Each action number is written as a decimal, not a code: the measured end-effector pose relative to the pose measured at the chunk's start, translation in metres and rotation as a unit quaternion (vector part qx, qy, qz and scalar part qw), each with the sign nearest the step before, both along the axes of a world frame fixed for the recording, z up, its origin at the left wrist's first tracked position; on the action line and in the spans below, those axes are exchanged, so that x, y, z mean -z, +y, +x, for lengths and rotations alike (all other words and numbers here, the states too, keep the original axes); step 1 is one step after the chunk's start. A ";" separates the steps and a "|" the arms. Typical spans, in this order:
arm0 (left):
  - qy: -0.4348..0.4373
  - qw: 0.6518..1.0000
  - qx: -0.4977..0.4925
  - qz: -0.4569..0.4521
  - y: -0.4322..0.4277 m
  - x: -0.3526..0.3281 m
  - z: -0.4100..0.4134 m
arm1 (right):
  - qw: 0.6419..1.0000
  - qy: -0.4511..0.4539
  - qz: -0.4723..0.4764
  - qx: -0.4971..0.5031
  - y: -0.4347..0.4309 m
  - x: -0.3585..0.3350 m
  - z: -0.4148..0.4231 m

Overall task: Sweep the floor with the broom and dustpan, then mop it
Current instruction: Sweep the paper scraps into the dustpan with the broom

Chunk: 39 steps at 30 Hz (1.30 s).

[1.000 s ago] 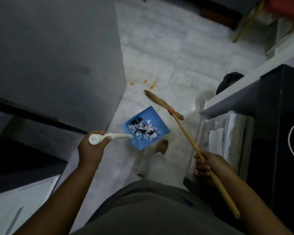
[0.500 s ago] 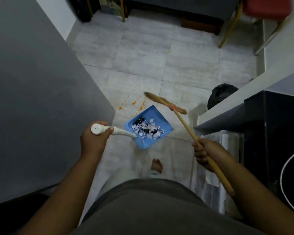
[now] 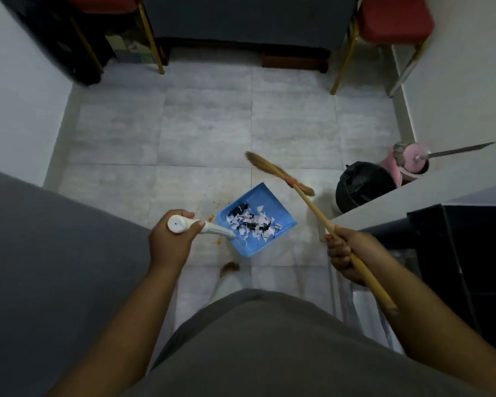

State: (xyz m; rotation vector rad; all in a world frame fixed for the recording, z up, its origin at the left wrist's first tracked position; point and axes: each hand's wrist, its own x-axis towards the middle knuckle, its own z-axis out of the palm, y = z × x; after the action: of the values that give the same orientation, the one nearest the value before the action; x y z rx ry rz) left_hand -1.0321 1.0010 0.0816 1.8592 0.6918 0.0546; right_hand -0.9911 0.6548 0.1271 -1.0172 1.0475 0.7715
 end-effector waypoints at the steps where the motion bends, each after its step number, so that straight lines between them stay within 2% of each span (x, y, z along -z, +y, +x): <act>1: 0.000 1.000 0.010 -0.004 0.004 0.000 0.018 | 1.000 -0.005 0.000 0.014 0.002 -0.002 0.013; 9: 0.009 0.998 0.067 0.002 0.010 -0.001 0.164 | 0.994 -0.012 0.019 0.106 0.001 0.001 0.115; 16: 0.020 0.997 0.073 0.008 -0.028 0.004 0.290 | 0.991 -0.007 0.043 0.125 -0.034 0.013 0.232; 26: -0.006 0.993 0.114 0.027 -0.086 -0.014 0.463 | 0.991 0.009 0.047 0.124 -0.088 -0.006 0.389; 33: -0.023 0.987 0.158 0.021 -0.114 -0.015 0.585 | 0.981 -0.005 0.070 0.180 -0.123 -0.003 0.461; 39: -0.023 0.972 0.232 0.010 -0.143 0.005 0.713 | 0.965 -0.011 0.035 0.260 -0.133 0.013 0.534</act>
State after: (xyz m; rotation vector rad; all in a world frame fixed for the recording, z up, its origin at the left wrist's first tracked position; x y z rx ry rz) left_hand -0.3192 0.8580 0.0762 1.9890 0.2109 -0.1993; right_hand -0.4567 0.5220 0.1138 -0.6422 1.1909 0.3614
